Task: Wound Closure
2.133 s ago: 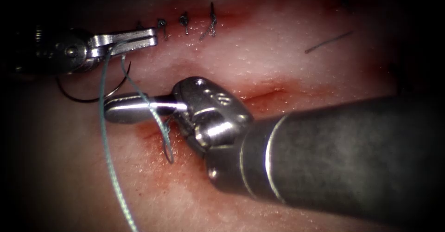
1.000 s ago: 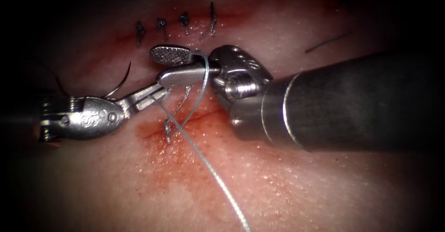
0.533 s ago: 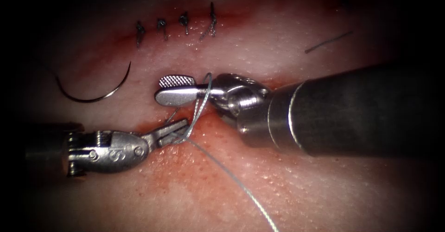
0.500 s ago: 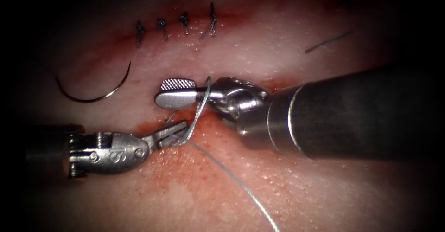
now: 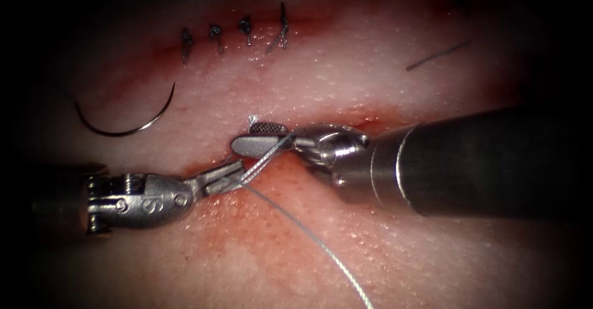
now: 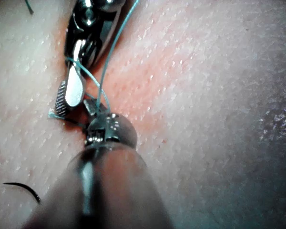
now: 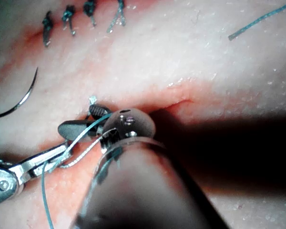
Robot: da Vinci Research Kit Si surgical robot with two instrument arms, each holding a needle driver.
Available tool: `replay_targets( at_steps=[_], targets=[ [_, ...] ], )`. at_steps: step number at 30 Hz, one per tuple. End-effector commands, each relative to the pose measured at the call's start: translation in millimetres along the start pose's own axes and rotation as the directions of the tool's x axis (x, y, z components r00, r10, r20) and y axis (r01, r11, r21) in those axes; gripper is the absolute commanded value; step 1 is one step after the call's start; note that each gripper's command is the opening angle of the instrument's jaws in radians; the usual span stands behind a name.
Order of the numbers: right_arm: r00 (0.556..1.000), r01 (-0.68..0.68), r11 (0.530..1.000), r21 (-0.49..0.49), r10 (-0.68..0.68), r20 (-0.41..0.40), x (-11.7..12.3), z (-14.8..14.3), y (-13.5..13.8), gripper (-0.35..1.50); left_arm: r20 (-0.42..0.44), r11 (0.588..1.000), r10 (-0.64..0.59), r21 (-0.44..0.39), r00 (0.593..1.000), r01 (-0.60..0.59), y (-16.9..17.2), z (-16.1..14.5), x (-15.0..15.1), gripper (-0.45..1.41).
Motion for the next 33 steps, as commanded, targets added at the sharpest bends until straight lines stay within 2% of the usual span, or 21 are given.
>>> replay_targets(
  at_steps=[1,8,13,16,25,28,29,30,31,33],
  targets=[
    [1.000,0.000,1.000,-0.010,0.000,0.003,-0.6,0.7,0.1,0.79,0.000,1.000,0.005,-0.001,1.000,-0.005,0.8,0.8,-0.1,-0.45],
    [1.000,-0.007,0.999,-0.041,0.006,-0.015,-0.2,0.8,0.8,0.86,0.002,1.000,0.021,0.000,1.000,-0.021,0.7,0.9,0.1,-0.45],
    [0.999,0.021,0.999,-0.047,-0.023,-0.028,0.1,1.3,1.1,0.83,0.001,1.000,0.031,-0.004,1.000,-0.031,0.7,1.1,0.4,-0.45],
    [0.997,0.066,0.996,-0.058,-0.068,-0.035,-0.3,2.1,1.1,0.83,-0.001,0.999,0.042,-0.010,0.999,-0.042,0.8,1.3,0.5,-0.45],
    [0.988,0.154,0.987,-0.042,-0.153,0.037,-3.3,4.1,0.5,0.74,-0.009,0.999,0.048,-0.025,0.999,-0.048,1.1,1.4,0.7,-0.45],
    [0.982,0.183,0.982,-0.041,-0.182,0.047,-3.4,4.3,0.3,0.54,-0.011,0.998,0.048,-0.028,0.999,-0.049,1.1,1.4,0.7,-0.45],
    [0.982,0.184,0.982,-0.039,-0.182,0.050,-3.4,4.2,0.4,0.22,-0.011,0.998,0.049,-0.028,0.999,-0.049,1.1,1.4,0.7,-0.45],
    [0.981,0.190,0.981,-0.037,-0.188,0.052,-3.4,4.1,0.4,-0.28,-0.011,0.998,0.049,-0.029,0.999,-0.049,1.1,1.4,0.7,-0.45],
    [0.980,0.195,0.980,-0.034,-0.193,0.051,-3.3,3.9,0.5,-0.35,-0.011,0.998,0.049,-0.029,0.999,-0.049,1.1,1.4,0.7,-0.45],
    [0.981,0.190,0.980,-0.060,-0.187,0.054,-2.7,3.7,0.2,-0.35,-0.011,0.998,0.049,-0.029,0.999,-0.050,1.2,1.4,0.7,-0.45]
  ],
)
